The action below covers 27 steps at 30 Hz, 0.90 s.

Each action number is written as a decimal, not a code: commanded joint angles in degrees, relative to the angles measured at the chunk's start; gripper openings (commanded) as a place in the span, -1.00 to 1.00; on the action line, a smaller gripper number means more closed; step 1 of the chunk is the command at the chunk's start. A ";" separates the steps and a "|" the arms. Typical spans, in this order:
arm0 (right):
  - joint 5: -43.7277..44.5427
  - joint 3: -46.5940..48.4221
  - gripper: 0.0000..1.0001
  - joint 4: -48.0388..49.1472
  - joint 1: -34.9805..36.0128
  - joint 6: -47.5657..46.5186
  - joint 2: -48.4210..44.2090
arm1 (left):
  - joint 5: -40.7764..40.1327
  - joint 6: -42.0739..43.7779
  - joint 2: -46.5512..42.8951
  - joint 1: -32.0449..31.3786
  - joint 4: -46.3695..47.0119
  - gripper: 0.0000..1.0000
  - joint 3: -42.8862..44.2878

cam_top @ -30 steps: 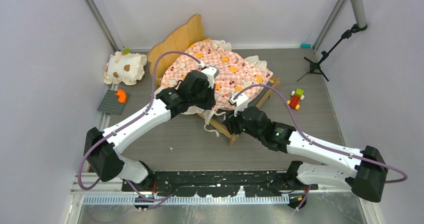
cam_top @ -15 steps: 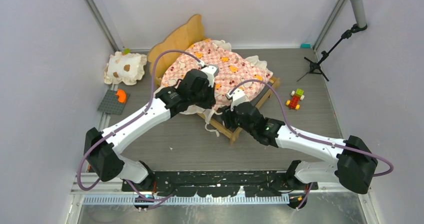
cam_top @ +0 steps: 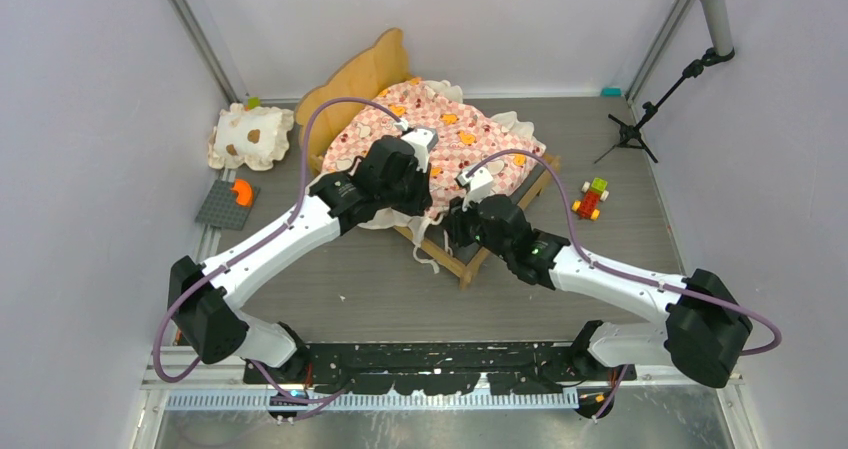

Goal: Set up the pet bed
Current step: Cross the ropes on the bed frame.

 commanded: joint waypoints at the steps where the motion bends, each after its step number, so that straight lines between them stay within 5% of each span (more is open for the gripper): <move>1: -4.08 -0.06 -0.56 2.00 -0.06 0.35 -0.12 | -0.02 0.03 -0.59 0.24 1.23 -1.00 1.49; 12: -4.79 -3.29 -0.80 -3.06 0.01 0.13 -0.73 | 0.60 0.34 0.12 0.24 1.85 -1.00 -0.30; 22: -8.48 -4.02 -0.81 -4.81 0.00 0.67 0.27 | 4.32 0.52 2.61 0.24 2.52 -1.00 -1.81; 27: -7.81 -3.36 -0.66 -7.24 -0.02 0.20 -1.69 | 5.59 -0.04 3.56 0.24 3.18 -1.00 -2.51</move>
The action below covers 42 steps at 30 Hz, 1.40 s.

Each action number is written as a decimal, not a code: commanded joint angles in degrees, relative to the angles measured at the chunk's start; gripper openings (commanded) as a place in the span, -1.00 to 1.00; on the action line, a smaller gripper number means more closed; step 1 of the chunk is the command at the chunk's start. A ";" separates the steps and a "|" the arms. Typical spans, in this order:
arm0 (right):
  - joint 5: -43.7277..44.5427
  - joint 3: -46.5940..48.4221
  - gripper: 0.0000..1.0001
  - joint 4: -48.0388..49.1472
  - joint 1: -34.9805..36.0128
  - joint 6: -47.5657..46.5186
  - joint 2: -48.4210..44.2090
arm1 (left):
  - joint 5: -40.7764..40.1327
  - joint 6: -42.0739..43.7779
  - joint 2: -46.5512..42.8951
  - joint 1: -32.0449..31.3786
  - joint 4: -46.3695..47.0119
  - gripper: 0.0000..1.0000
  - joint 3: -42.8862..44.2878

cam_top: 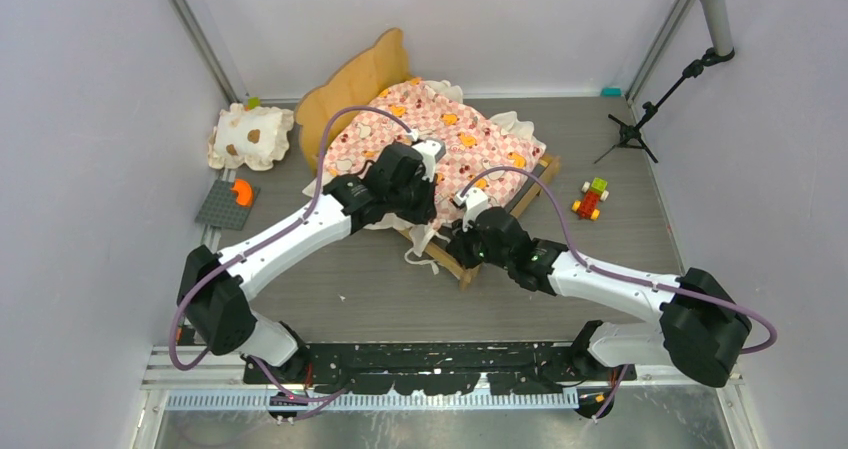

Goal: Set up the pet bed
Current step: Cross the ropes on the bed frame.

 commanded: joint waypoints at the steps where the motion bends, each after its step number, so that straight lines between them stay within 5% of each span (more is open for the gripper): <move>1: -0.33 1.45 -0.64 -2.03 -0.02 -0.34 -2.54 | 2.09 -0.35 0.52 0.24 2.75 -1.00 -0.73; 10: -1.67 6.12 -0.24 -13.18 -0.04 -2.15 -11.82 | 4.45 -1.46 1.34 0.16 3.97 -1.00 -1.31; 28: 6.63 -4.01 -0.19 -16.70 -0.01 4.87 -31.29 | 3.80 -5.06 2.53 -4.76 6.27 -1.00 -0.64; 34: 10.99 -6.33 -0.11 -16.93 -0.04 7.49 -34.43 | 4.01 -6.35 3.35 -7.17 7.40 -0.74 0.25; 42: 22.11 -7.46 0.09 -19.45 0.02 18.33 -36.66 | -0.04 -5.79 1.39 -7.99 6.43 0.07 0.77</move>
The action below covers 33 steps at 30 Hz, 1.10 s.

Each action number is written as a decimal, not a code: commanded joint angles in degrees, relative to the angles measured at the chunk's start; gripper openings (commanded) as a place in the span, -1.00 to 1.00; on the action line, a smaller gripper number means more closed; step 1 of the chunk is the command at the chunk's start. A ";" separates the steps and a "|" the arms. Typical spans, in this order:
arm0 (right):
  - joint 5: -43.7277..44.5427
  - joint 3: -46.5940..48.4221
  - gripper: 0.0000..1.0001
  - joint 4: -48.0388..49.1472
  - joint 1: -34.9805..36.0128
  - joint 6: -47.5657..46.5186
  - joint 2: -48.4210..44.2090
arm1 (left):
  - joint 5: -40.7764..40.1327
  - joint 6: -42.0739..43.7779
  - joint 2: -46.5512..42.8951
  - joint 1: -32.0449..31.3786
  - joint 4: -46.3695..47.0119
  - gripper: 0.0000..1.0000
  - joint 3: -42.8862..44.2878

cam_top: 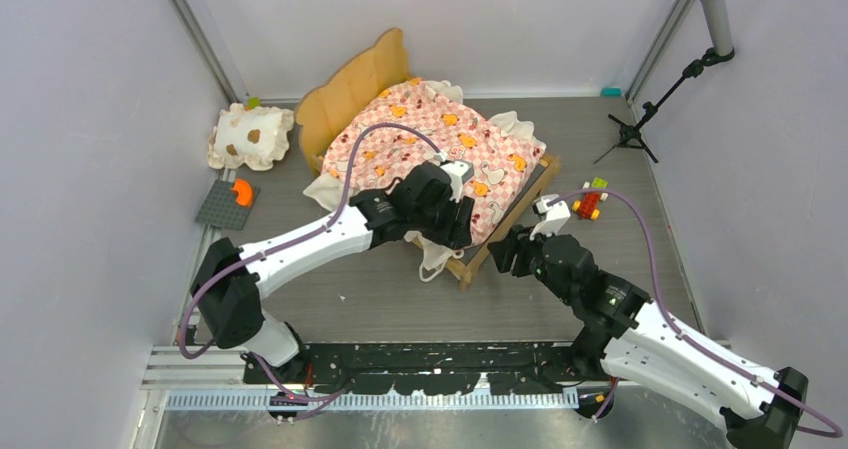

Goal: Set up the pet bed
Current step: Cross the ropes on the bed frame, then pick up the bed frame from the center of the board.

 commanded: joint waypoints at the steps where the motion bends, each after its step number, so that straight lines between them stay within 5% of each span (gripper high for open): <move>1: 8.92 0.14 0.12 -1.18 0.06 9.32 -0.23 | -3.39 0.44 -2.86 -0.09 1.42 0.12 2.37; 12: 12.84 14.34 0.17 -12.12 -2.18 24.11 20.38 | -9.66 2.51 -13.36 -0.03 -4.12 0.36 3.77; 20: 13.20 18.27 0.04 -15.79 -6.01 26.66 26.45 | -14.14 0.90 -25.49 0.00 -3.83 0.36 -11.30; 33: 8.28 24.65 -0.13 -16.14 -11.99 23.16 37.73 | -14.61 -1.29 -41.01 -0.09 14.58 0.36 -36.13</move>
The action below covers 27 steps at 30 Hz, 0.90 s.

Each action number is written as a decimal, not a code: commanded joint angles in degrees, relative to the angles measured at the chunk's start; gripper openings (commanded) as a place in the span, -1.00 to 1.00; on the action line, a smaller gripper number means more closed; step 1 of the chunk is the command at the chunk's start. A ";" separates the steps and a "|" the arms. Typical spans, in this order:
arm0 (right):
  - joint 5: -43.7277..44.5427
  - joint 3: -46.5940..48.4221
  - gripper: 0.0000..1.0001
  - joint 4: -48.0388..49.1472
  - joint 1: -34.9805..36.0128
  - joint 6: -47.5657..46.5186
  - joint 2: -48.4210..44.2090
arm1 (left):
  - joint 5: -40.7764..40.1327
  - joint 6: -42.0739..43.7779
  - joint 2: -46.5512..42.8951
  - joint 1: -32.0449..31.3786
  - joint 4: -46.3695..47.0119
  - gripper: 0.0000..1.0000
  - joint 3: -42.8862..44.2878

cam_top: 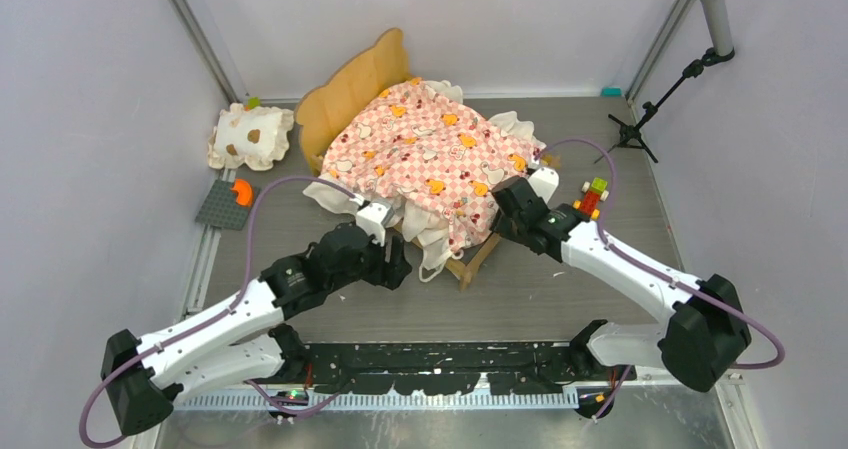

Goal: Set up the pet bed
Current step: Pick up the bed frame from the center of the board.

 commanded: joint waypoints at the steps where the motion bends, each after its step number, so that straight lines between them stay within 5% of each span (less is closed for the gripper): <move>1: -0.06 4.90 -0.16 -0.76 -1.02 -1.71 3.71 | -1.72 -0.73 -4.89 -0.03 14.36 0.36 -5.63; 14: 3.59 10.55 -0.36 -9.43 -1.24 -3.73 11.33 | -1.47 4.52 -6.37 -0.03 33.77 0.36 -16.23; 22: 1.88 15.04 -0.97 -10.09 -1.22 -4.72 14.33 | 4.80 9.75 -1.39 -0.11 40.80 0.37 -17.18; 27: -0.50 20.10 -0.99 -11.91 -1.22 -5.09 12.34 | 9.56 14.32 -2.31 -0.50 47.88 0.38 -20.93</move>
